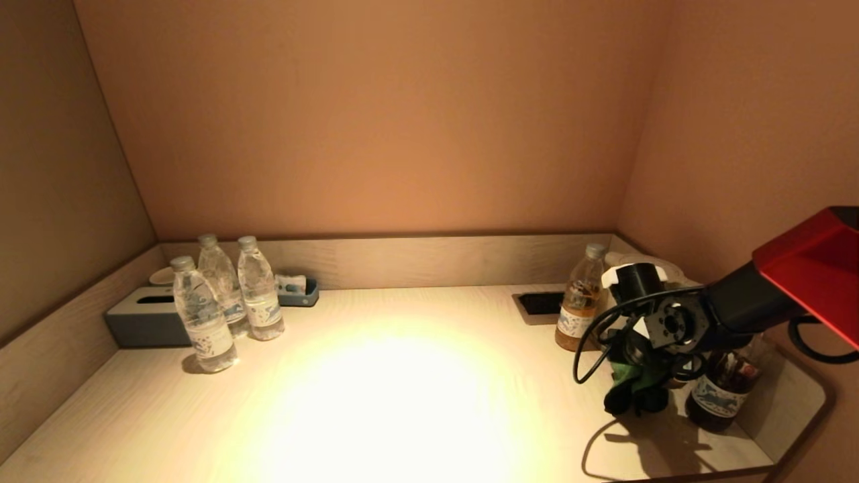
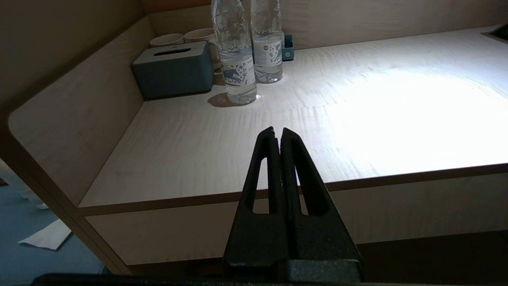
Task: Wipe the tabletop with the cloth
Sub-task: Place the tablecloth
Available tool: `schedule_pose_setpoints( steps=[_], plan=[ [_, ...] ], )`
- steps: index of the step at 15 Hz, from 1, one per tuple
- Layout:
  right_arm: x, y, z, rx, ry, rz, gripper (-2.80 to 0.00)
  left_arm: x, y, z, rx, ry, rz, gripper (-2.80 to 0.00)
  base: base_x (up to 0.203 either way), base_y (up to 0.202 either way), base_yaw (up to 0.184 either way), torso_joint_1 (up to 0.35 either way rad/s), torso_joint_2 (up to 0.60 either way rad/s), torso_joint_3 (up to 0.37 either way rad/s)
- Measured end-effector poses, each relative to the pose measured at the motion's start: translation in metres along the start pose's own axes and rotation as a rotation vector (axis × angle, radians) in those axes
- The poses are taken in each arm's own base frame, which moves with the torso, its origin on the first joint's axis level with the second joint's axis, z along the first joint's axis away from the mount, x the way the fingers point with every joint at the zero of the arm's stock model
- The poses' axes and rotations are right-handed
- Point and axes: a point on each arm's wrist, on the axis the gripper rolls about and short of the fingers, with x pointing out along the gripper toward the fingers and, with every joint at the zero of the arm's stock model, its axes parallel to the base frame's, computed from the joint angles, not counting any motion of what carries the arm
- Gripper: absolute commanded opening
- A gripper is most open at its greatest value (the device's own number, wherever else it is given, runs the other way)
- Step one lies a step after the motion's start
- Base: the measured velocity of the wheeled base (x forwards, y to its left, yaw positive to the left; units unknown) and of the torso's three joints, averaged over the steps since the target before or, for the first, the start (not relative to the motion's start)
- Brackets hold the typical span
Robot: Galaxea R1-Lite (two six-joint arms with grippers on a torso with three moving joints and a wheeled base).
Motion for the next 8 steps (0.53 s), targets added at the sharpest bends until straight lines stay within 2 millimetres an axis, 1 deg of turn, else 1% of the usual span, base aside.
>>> schedule_pose_setpoints(
  steps=[2, 3, 8],
  plan=[
    [-0.002, 0.0019, -0.0023, -0.01, 0.002, 0.005, -2.8, 0.0, 0.0, 0.0, 0.0, 0.0, 0.0, -2.8, 0.0, 0.0, 0.0, 0.0, 0.0, 0.0],
    [-0.0029, 0.0029, -0.0044, -0.016, 0.006, 0.007, 0.0, 0.0, 0.0, 0.0001, 0.0, 0.0, 0.0, -2.8, 0.0, 0.0, 0.0, 0.0, 0.0, 0.0],
    [-0.0066, 0.0095, -0.0091, -0.033, 0.007, 0.02, 0.0, -0.0001, 0.0, 0.0003, 0.0, -0.001, 0.0, -2.8, 0.0, 0.0, 0.0, 0.0, 0.0, 0.0]
  ],
)
